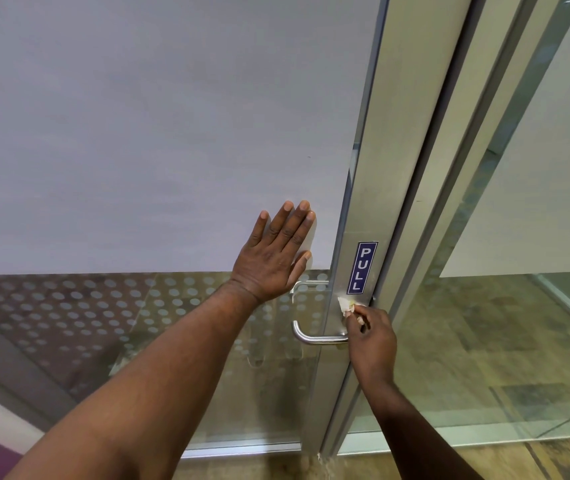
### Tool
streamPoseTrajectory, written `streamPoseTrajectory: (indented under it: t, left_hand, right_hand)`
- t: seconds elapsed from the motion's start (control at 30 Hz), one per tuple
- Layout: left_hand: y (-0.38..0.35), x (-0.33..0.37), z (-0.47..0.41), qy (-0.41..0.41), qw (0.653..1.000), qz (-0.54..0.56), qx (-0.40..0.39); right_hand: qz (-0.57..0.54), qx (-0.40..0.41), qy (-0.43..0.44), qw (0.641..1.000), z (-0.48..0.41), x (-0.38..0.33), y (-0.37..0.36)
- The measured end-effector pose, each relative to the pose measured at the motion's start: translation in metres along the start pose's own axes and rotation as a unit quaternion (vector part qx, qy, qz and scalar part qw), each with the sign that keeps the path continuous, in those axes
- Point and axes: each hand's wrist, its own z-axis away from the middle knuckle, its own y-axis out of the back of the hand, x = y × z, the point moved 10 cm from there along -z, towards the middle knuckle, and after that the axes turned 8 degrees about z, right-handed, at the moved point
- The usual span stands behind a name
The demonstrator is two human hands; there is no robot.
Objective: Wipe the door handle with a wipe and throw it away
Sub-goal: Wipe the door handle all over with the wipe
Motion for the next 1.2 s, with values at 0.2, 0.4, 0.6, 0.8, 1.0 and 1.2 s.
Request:
streamPoseTrajectory:
  t: [0.2,0.4,0.6,0.8,1.0,1.2]
  left_hand:
    - [0.000,0.000,0.000,0.000,1.000,0.000,0.002]
    - [-0.002,-0.001,0.000,0.000,1.000,-0.001,-0.001]
    - [-0.002,0.000,0.000,0.000,1.000,0.005,-0.001]
    - [0.000,0.001,0.000,-0.001,1.000,0.011,-0.003]
    - [0.001,0.000,-0.001,0.000,1.000,0.012,-0.005]
    - [0.001,0.001,0.000,-0.001,1.000,0.015,-0.005]
  right_hand:
    - [-0.126,0.023,-0.178,0.976,0.007,0.030,-0.006]
    - [-0.087,0.000,-0.169,0.982,0.007,0.027,-0.007]
    - [0.065,-0.038,-0.060,0.995,0.006,0.006,-0.008]
    - [-0.055,-0.018,-0.220,0.974,0.007,0.036,-0.010]
    - [-0.392,-0.068,-0.434,0.808,0.030,0.059,-0.047]
    - [-0.482,-0.132,-0.478,0.723,0.049,0.064,-0.065]
